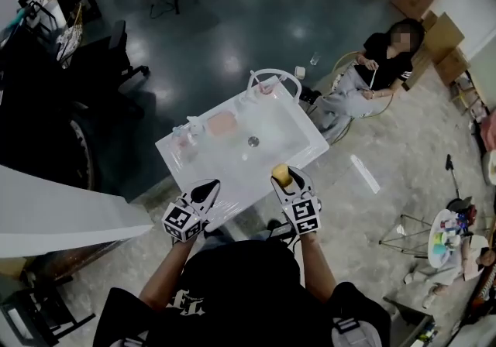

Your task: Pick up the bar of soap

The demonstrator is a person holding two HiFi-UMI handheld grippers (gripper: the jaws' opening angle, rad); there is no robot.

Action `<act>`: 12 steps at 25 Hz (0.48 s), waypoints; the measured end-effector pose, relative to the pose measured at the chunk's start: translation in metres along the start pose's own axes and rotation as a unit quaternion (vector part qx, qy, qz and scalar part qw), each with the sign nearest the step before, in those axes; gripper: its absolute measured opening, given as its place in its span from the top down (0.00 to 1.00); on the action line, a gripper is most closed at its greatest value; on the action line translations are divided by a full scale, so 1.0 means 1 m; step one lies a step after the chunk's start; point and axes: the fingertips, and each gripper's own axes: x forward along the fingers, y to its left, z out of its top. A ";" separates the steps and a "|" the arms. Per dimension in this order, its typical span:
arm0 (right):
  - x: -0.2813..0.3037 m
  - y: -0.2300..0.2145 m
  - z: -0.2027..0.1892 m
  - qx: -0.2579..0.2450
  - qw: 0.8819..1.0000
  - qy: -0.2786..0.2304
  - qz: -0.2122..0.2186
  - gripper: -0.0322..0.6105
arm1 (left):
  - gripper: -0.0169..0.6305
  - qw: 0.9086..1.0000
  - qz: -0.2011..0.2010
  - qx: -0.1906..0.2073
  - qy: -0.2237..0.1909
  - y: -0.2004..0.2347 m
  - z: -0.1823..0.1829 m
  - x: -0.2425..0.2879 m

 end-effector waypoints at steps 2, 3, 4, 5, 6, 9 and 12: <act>-0.006 -0.013 -0.002 0.003 1.000 -0.011 0.004 0.64 | 0.96 1.000 0.009 0.003 -0.001 -0.006 0.002 0.016; -0.010 -0.020 -0.004 0.005 1.000 -0.016 0.006 0.64 | 0.96 1.000 0.012 0.004 -0.002 -0.010 0.003 0.024; -0.015 -0.028 -0.006 0.007 1.000 -0.021 0.007 0.64 | 0.96 1.000 0.015 0.004 -0.003 -0.015 0.005 0.033; -0.020 -0.035 -0.009 0.008 1.000 -0.025 0.009 0.64 | 0.96 1.000 0.016 0.005 -0.004 -0.022 0.007 0.042; -0.025 -0.043 -0.012 0.009 0.999 -0.029 0.010 0.64 | 0.96 1.000 0.016 0.007 -0.005 -0.029 0.009 0.051; -0.037 -0.065 -0.024 0.019 0.999 -0.036 0.018 0.64 | 0.96 1.000 0.015 0.014 -0.011 -0.053 0.016 0.076; -0.050 -0.084 -0.033 0.022 0.998 -0.046 0.022 0.64 | 0.96 1.000 0.012 0.017 -0.013 -0.071 0.017 0.096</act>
